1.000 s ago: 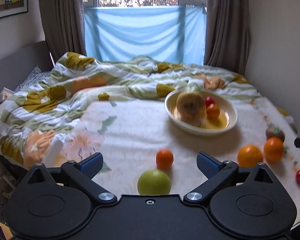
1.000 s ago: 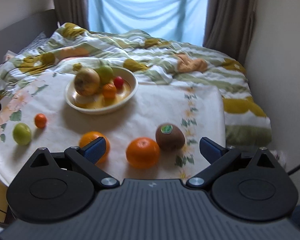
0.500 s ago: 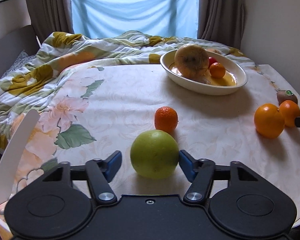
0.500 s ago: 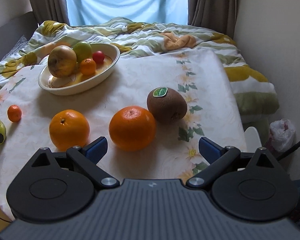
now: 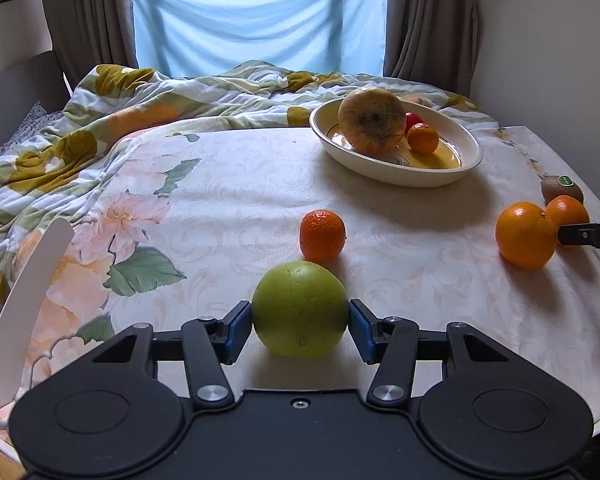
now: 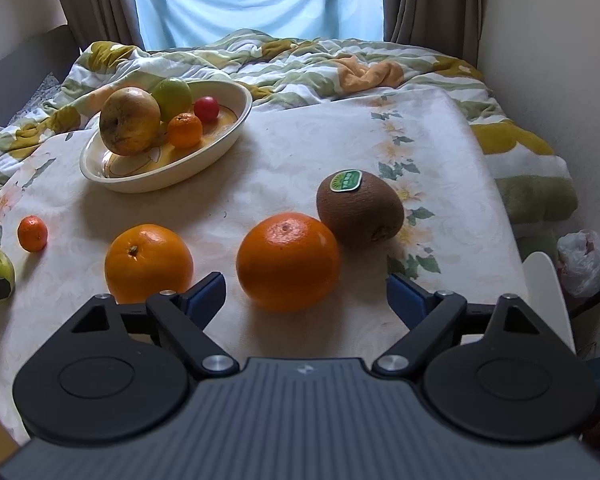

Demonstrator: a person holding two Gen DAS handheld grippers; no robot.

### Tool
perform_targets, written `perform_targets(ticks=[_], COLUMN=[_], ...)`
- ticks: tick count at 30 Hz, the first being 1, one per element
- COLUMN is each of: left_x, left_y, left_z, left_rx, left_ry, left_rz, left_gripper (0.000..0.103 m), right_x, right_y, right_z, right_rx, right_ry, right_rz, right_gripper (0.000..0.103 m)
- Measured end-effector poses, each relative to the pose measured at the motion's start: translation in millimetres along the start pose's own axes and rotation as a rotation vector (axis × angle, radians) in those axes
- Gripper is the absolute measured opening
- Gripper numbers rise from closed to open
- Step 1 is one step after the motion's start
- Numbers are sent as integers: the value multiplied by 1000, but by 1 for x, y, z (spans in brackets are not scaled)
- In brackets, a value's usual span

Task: Organize fruits
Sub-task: 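Lift the green pomelo with the left tool while the right tool grasps a large orange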

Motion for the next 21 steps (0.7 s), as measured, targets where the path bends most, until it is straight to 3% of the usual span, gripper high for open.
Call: perform_targets(ticks=[4,11,14,21], left_x=[2,4,5,17], left_y=[-2,-3,-3,2], left_z=[0,1,2,3], left_rx=[4,7,8,11], left_ry=[-3,-11,-10,-20], left_rz=[-2,-3,-8,-26], left_gripper=[57,57,57,57], right_x=[-6,-14,-16,-11], right_y=[1,5,6,7], right_z=[3,5,7,13], right_rx=[1,-4,-3,-3], right_ry=[4,4,14,19], right_rz=[14,18,20,5], right_gripper=[92,89,75,74])
Point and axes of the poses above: each gripper's, at about its wrist camera, not at the fingertips, and x roughly against the way its jaws point, z to its left, y to its top, the point moved 1 cm from there along -x, roughly the way its jaws point, and after that the axes turned 7 degrees about -x, right-handed, at the moved point
